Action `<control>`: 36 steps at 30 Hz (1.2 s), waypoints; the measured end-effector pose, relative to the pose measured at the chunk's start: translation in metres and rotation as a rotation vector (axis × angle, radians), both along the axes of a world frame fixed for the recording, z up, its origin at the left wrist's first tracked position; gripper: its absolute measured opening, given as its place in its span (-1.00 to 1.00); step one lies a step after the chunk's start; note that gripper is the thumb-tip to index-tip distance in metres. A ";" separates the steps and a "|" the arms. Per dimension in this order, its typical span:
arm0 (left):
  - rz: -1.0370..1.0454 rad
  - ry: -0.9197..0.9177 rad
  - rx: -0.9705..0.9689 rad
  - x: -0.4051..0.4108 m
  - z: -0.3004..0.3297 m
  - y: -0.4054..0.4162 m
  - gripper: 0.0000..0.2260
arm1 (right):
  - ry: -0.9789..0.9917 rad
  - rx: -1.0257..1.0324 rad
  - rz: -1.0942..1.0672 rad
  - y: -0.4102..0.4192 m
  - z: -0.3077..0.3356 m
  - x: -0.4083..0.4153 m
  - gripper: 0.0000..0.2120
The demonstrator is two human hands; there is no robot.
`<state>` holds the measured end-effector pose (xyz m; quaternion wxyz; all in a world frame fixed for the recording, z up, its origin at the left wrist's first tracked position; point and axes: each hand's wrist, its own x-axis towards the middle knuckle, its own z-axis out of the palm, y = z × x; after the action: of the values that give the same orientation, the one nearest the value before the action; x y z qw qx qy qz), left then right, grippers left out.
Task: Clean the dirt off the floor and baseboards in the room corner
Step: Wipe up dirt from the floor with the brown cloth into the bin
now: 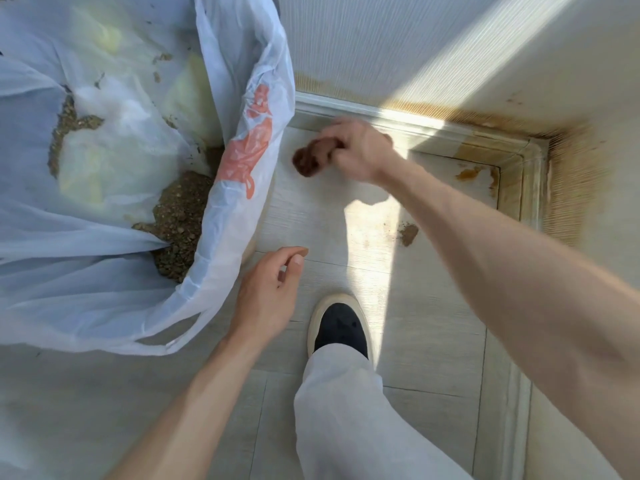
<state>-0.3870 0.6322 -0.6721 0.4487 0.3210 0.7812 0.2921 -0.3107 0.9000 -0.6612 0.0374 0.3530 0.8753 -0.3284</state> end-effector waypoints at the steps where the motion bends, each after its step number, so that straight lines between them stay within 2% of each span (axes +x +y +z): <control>1: -0.005 0.001 -0.008 0.002 0.001 0.002 -0.75 | -0.011 0.019 0.040 -0.006 -0.007 -0.015 -0.58; 5: -0.027 -0.007 -0.026 0.008 0.000 0.007 -0.75 | -0.069 0.063 0.381 -0.056 -0.032 -0.006 -0.47; 10: -0.048 -0.007 -0.034 0.009 0.002 0.009 -0.76 | -0.327 -0.045 0.533 -0.067 -0.015 0.062 -0.45; 15: -0.025 0.003 -0.030 0.010 0.001 0.005 -0.77 | -0.331 -0.004 0.450 -0.026 0.004 0.049 -0.71; 17: -0.019 0.007 -0.023 0.012 0.001 0.004 -0.78 | -0.290 0.049 0.441 -0.028 0.008 0.031 -0.69; 19: -0.008 0.003 -0.008 0.015 0.003 0.005 -0.79 | -0.270 0.101 0.519 -0.042 0.003 0.025 -0.70; 22: -0.035 -0.003 0.008 0.019 0.006 0.009 -0.78 | -0.394 0.113 0.651 -0.056 -0.008 0.055 -0.75; 25: -0.055 -0.005 0.021 0.017 0.008 0.011 -0.78 | -0.402 0.146 0.639 -0.049 -0.012 0.095 -0.79; 28: -0.050 -0.028 0.013 0.016 0.006 0.010 -0.78 | -0.424 0.107 0.570 -0.046 -0.010 0.120 -0.72; 30: -0.045 -0.039 0.015 0.016 0.007 0.009 -0.78 | -0.414 0.110 0.546 -0.046 -0.007 0.127 -0.77; 33: -0.061 -0.027 0.011 0.018 0.007 0.009 -0.78 | -0.305 0.135 0.438 -0.035 0.001 0.126 -0.82; 36: -0.050 -0.042 0.014 0.022 0.007 0.011 -0.78 | -0.168 0.233 0.419 -0.037 0.004 0.099 -0.67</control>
<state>-0.3654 0.6428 -0.6651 0.4699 0.3373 0.7613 0.2929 -0.2116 0.8632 -0.6575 0.1361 0.1921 0.9551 -0.1798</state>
